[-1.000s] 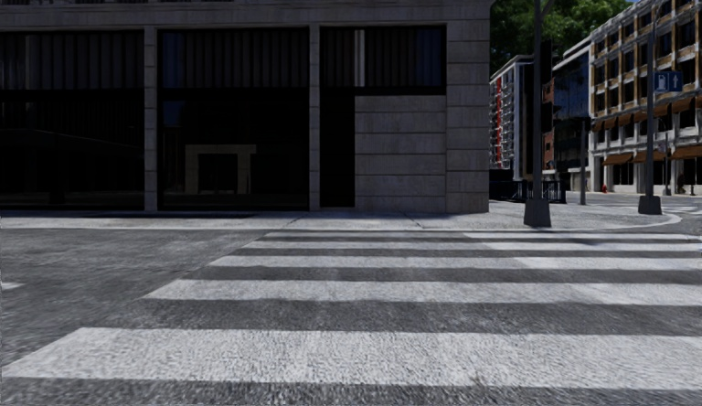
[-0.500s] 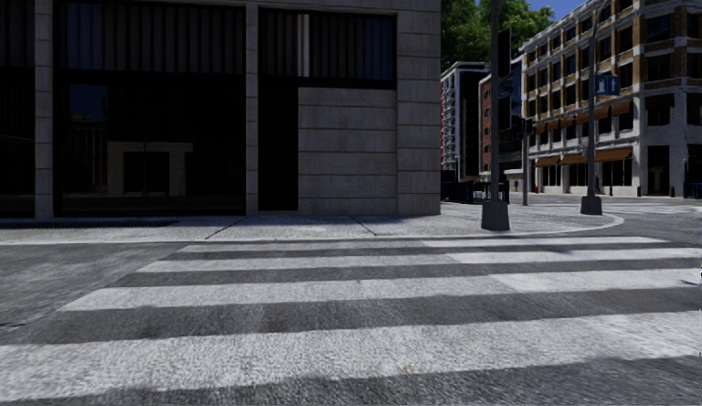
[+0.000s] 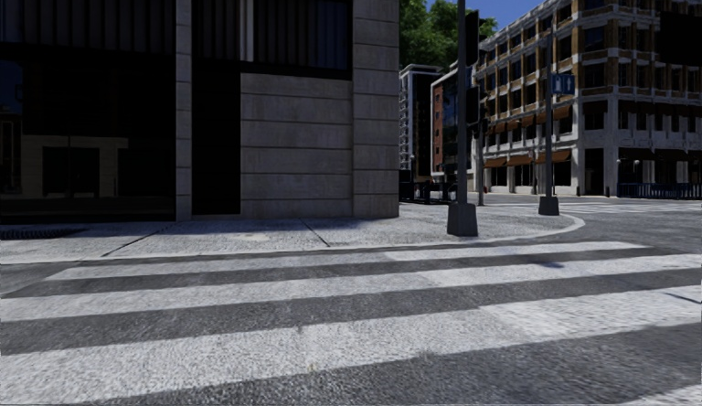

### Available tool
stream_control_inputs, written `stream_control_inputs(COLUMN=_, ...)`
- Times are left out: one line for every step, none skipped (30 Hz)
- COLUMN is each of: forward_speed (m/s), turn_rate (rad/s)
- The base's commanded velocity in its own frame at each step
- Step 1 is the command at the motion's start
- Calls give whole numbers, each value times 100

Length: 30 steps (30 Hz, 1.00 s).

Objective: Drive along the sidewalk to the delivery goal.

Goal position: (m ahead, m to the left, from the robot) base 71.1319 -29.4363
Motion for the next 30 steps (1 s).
stream_control_inputs(forward_speed=191, turn_rate=0)
stream_control_inputs(forward_speed=191, turn_rate=0)
stream_control_inputs(forward_speed=191, turn_rate=0)
stream_control_inputs(forward_speed=191, turn_rate=0)
stream_control_inputs(forward_speed=191, turn_rate=0)
stream_control_inputs(forward_speed=191, turn_rate=0)
stream_control_inputs(forward_speed=191, turn_rate=0)
stream_control_inputs(forward_speed=191, turn_rate=0)
stream_control_inputs(forward_speed=191, turn_rate=0)
stream_control_inputs(forward_speed=191, turn_rate=0)
stream_control_inputs(forward_speed=191, turn_rate=0)
stream_control_inputs(forward_speed=191, turn_rate=0)
stream_control_inputs(forward_speed=191, turn_rate=-4)
stream_control_inputs(forward_speed=191, turn_rate=-22)
stream_control_inputs(forward_speed=191, turn_rate=-22)
stream_control_inputs(forward_speed=191, turn_rate=-26)
stream_control_inputs(forward_speed=191, turn_rate=-27)
stream_control_inputs(forward_speed=191, turn_rate=-27)
stream_control_inputs(forward_speed=191, turn_rate=-27)
stream_control_inputs(forward_speed=191, turn_rate=-27)
stream_control_inputs(forward_speed=191, turn_rate=-27)
stream_control_inputs(forward_speed=191, turn_rate=-27)
stream_control_inputs(forward_speed=191, turn_rate=-27)
stream_control_inputs(forward_speed=191, turn_rate=-27)
stream_control_inputs(forward_speed=191, turn_rate=-27)
stream_control_inputs(forward_speed=191, turn_rate=-27)
stream_control_inputs(forward_speed=191, turn_rate=-27)
stream_control_inputs(forward_speed=191, turn_rate=-27)
stream_control_inputs(forward_speed=191, turn_rate=-27)
stream_control_inputs(forward_speed=191, turn_rate=-27)
